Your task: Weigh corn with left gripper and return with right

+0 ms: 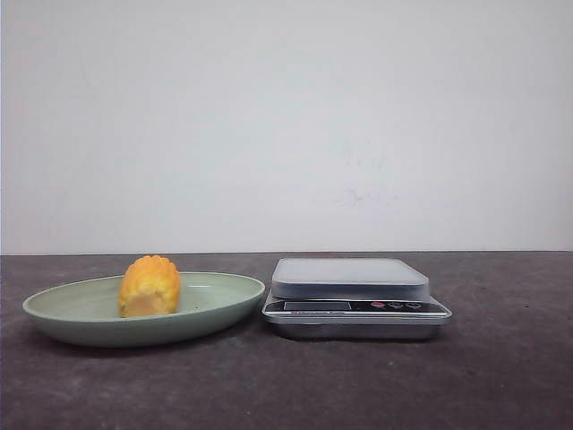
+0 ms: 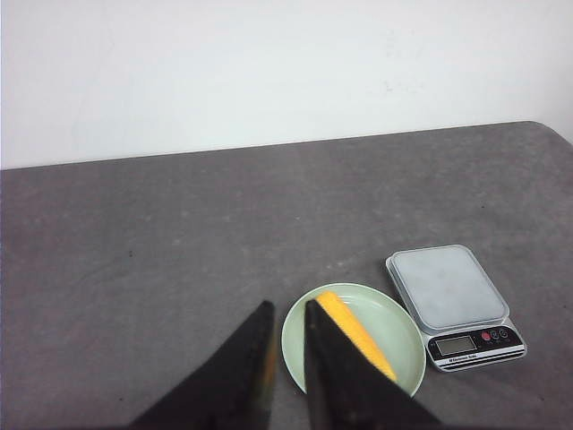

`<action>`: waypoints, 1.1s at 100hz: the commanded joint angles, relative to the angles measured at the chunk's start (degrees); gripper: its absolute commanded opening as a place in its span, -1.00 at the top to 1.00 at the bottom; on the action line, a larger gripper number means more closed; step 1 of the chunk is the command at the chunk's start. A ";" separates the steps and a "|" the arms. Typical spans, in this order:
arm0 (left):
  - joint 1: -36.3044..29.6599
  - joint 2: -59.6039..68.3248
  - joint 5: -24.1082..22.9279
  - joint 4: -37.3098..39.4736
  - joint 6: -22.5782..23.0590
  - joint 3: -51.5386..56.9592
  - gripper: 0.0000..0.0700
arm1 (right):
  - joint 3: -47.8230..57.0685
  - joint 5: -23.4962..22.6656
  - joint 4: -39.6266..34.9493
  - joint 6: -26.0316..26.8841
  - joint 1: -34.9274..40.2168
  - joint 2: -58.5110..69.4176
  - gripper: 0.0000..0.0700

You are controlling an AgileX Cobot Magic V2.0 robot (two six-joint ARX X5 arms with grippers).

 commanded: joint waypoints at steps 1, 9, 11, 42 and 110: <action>-0.33 0.39 -0.11 1.11 -0.11 1.33 0.97 | -0.57 -0.61 0.59 -0.02 -0.74 -0.13 0.98; -0.33 0.39 -0.11 1.11 -0.11 1.33 0.97 | -0.57 -2.58 0.55 -0.28 -1.46 -0.13 0.98; -0.31 0.39 -0.11 1.11 -0.11 1.33 0.97 | -0.57 -3.13 0.50 -0.28 -1.49 -0.13 0.98; -0.33 0.39 -0.11 1.11 -0.11 1.33 0.97 | -0.57 -9.49 1.51 -0.22 -1.20 -0.13 0.98; -0.33 0.39 -0.11 1.11 -0.11 1.33 0.97 | -0.57 -9.38 1.44 -0.22 -1.92 -0.13 0.98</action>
